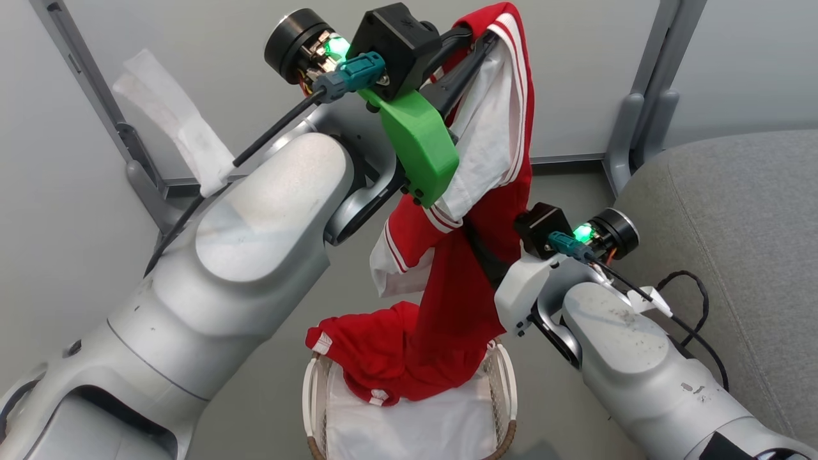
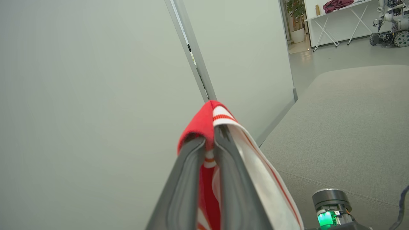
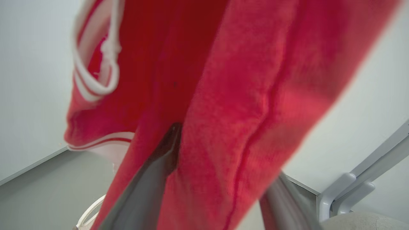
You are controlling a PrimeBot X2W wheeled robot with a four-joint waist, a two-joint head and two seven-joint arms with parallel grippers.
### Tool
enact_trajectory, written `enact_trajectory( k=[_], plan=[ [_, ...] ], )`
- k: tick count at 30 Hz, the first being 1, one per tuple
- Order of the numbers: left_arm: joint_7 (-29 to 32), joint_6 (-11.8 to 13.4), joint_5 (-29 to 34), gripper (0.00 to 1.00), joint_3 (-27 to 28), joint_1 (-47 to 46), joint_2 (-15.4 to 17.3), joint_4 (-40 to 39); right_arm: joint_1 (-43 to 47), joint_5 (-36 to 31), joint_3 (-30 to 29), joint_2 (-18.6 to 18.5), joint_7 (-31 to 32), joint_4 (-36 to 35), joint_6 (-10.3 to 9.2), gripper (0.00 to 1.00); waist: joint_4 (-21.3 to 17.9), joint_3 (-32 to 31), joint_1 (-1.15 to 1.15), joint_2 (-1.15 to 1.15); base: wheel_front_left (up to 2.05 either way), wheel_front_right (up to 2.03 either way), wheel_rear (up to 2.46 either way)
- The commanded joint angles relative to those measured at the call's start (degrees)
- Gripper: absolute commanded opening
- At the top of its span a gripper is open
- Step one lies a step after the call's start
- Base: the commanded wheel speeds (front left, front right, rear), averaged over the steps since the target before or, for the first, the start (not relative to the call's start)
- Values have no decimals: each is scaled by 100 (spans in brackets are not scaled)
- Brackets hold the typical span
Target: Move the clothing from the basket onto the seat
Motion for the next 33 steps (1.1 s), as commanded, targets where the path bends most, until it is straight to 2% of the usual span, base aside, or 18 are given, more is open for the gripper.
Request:
enact_trajectory(
  k=[1,12,13,15,16,17,18,19,33],
  plan=[
    [7,29,-72,0,31,56,62,-18,-116,134,101,-23,-12,65,-6,0,26,4,0,0,0,0,0],
    [-79,252,-291,0,279,442,472,218,-59,661,329,-293,-12,-219,-6,0,-72,26,0,0,0,0,0],
    [-112,264,-320,10,302,498,510,284,-42,704,315,-321,-13,-273,-6,0,-97,30,0,0,0,0,0],
    [-170,297,-383,36,356,597,565,417,-17,753,325,-364,-12,-377,-6,0,-142,39,0,0,0,0,0],
    [-200,311,-404,44,380,643,592,481,-12,777,333,-392,-12,-424,-6,0,-162,42,0,0,0,0,0],
    [-240,317,-426,64,404,694,625,561,-2,798,324,-429,-13,-490,-6,0,-187,46,0,0,0,0,0],
    [-273,333,-438,95,419,740,646,629,11,811,310,-454,-13,-543,-6,0,-208,51,0,0,0,0,0],
    [-300,343,-471,100,432,810,661,714,38,832,309,-477,-12,-596,-6,0,-232,54,0,0,0,0,0],
    [-652,308,-671,100,318,1569,557,1257,142,1083,190,-737,-13,-951,-6,0,-433,86,0,0,0,0,0]
  ],
)
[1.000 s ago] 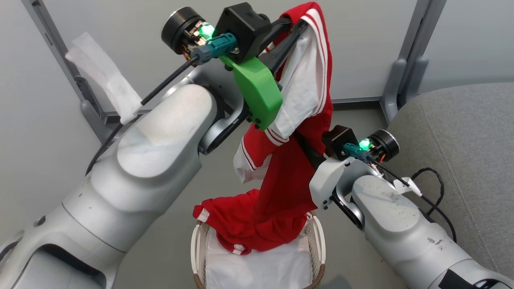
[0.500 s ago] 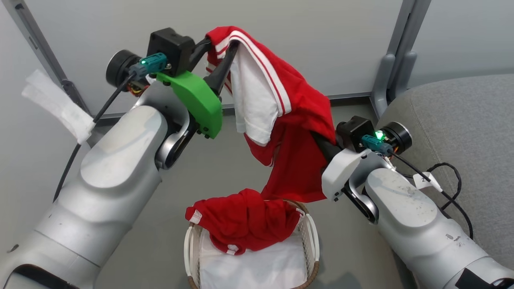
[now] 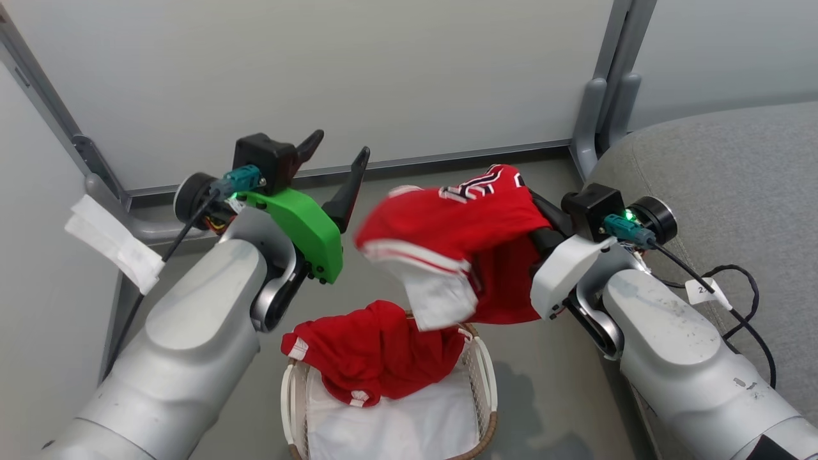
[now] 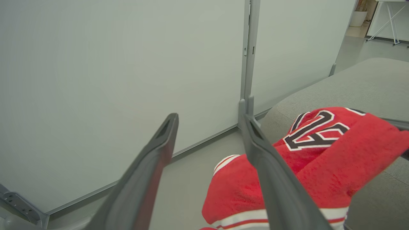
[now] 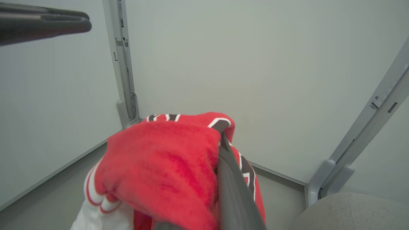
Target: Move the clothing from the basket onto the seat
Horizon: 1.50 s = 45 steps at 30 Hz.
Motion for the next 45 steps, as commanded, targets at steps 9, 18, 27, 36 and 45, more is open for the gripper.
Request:
enact_trajectory(
  k=[9,18,27,36,45],
  plan=[
    [-380,49,-112,100,-45,635,19,77,-95,-132,-470,-321,-14,-42,-6,0,-145,50,0,0,0,0,0],
    [-755,144,123,100,-249,1228,-133,-273,-7,-227,-688,-524,21,-204,-6,0,-370,112,0,0,0,0,0],
    [-871,209,327,100,-413,1790,-214,-822,213,-309,-866,-602,129,-643,-6,0,-793,208,0,0,0,0,0],
    [-885,292,431,100,-484,2030,-182,-1207,517,-449,-1177,-681,297,-1154,-6,0,-1363,319,0,0,0,0,0],
    [-808,376,512,100,-550,1927,-120,-1410,626,-595,-1461,-627,446,-1573,-6,0,-2069,533,0,0,0,0,0]
  ],
)
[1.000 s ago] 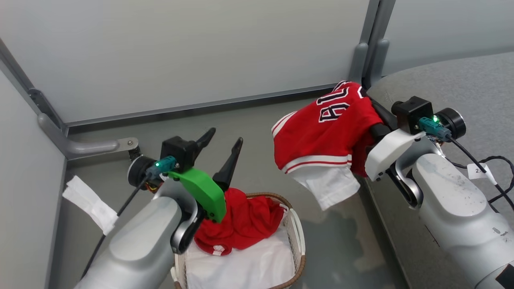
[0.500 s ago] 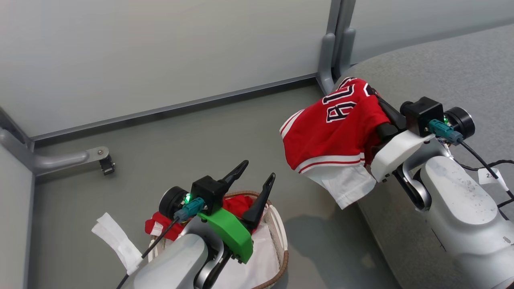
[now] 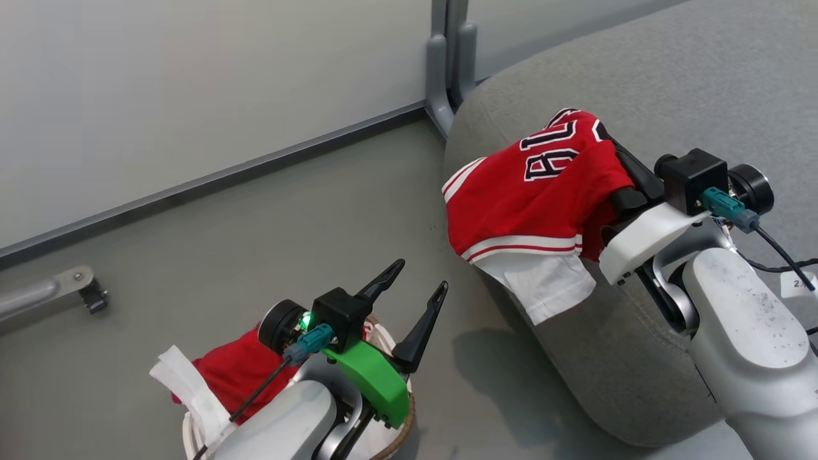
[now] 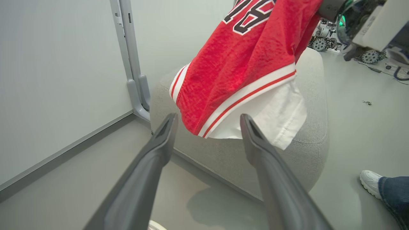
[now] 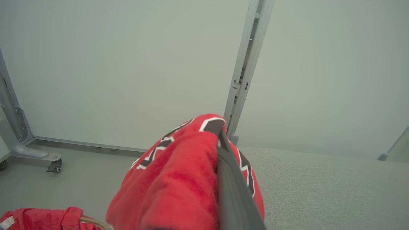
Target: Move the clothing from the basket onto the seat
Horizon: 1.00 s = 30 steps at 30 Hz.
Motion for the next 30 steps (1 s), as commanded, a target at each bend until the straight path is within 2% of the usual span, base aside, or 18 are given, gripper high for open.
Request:
enact_trajectory(
  k=[1,9,15,21,25,30],
  plan=[
    [8,28,72,100,0,-53,35,-40,54,-43,-57,18,21,-73,-6,0,-403,192,0,0,0,0,0],
    [157,80,139,100,-70,-175,136,-207,165,-138,-354,114,23,-229,-6,0,-871,450,0,0,0,0,0],
    [250,122,202,100,-92,-306,222,-351,-13,-61,-505,176,58,-165,-6,0,-957,717,0,0,0,0,0],
    [391,170,266,100,-83,-510,320,-638,-676,167,-568,18,126,141,-6,0,-773,1163,0,0,0,0,0],
    [550,210,388,100,-103,-706,417,-945,-1446,277,-588,-360,248,325,-7,0,-539,1596,0,0,0,0,0],
    [774,304,507,100,-94,-908,572,-1363,-2503,499,-887,-845,447,643,-7,0,-201,2177,0,0,0,0,0]
  ],
)
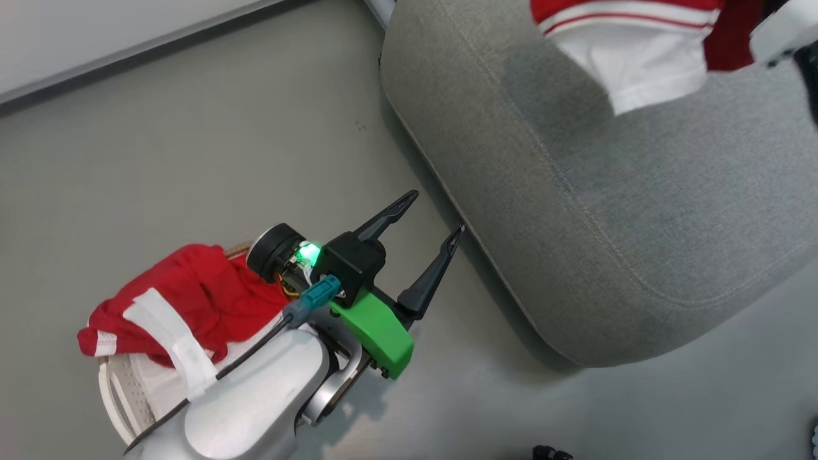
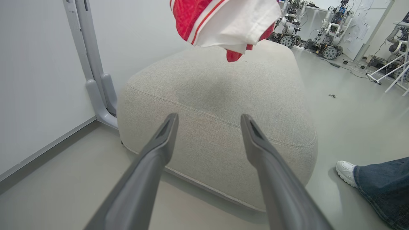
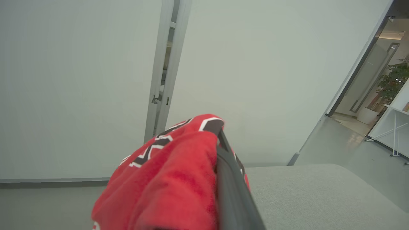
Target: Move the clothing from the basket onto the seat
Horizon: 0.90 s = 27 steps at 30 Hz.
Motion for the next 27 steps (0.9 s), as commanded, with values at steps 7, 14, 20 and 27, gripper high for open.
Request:
enact_trajectory(
  k=[7,14,20,27],
  plan=[
    [273,149,268,100,34,-424,232,-551,-1243,54,-516,-738,242,477,-7,0,923,1357,0,0,0,0,0],
    [400,243,501,100,61,-769,308,-1041,-1560,-153,-1038,-1147,173,1054,-7,0,1385,2089,0,0,0,0,0],
    [460,312,692,100,68,-892,450,-1273,-1400,-562,-1448,-736,-357,1939,-8,0,1365,2492,0,0,0,0,0],
    [545,360,734,100,34,-941,513,-1370,-1220,-877,-1542,-229,-725,2869,-8,0,1241,2600,0,0,0,0,0]
  ],
)
